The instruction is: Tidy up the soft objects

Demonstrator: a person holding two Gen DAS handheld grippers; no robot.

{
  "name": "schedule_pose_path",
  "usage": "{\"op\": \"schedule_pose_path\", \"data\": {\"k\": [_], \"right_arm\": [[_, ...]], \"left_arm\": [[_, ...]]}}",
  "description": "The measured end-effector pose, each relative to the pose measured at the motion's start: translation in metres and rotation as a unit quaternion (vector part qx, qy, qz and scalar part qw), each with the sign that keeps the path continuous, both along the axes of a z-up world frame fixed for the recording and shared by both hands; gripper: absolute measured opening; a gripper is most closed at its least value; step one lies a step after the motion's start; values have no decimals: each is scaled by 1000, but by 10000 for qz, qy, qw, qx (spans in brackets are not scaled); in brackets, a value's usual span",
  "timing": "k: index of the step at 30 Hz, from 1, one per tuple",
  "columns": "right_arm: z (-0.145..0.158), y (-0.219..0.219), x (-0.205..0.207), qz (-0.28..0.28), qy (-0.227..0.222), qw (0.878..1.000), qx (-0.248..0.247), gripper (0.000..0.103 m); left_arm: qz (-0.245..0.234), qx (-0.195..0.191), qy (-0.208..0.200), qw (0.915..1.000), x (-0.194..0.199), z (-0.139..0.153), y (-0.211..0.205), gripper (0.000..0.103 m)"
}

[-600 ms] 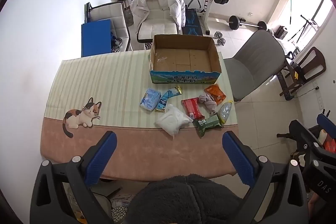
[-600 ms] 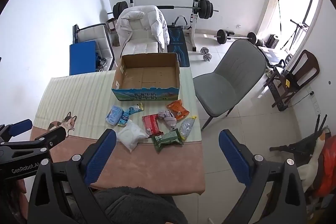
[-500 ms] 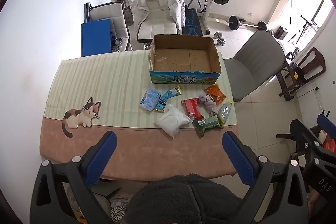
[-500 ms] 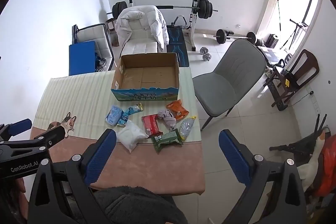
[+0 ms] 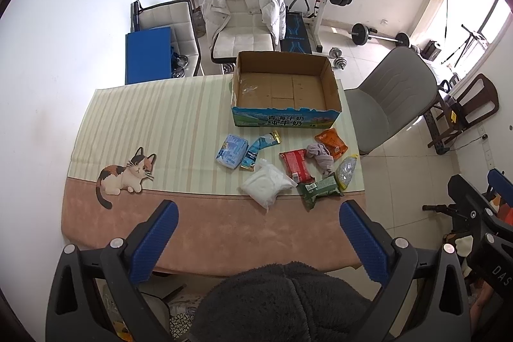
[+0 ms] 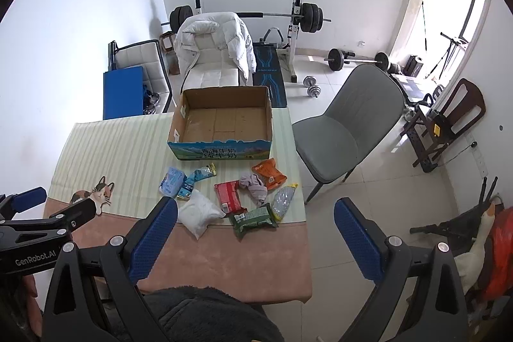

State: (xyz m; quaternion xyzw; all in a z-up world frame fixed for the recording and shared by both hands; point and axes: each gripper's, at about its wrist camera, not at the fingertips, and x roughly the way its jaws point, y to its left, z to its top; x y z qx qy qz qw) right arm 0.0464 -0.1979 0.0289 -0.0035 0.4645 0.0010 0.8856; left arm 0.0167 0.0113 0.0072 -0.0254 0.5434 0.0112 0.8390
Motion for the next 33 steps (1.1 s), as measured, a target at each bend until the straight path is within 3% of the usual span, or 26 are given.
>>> {"op": "schedule_pose_path", "data": {"k": [33], "right_arm": [[6, 8, -8, 31, -40, 10000, -45, 100]], "left_arm": [[-36, -63, -50, 10000, -13, 4, 0, 103]]}}
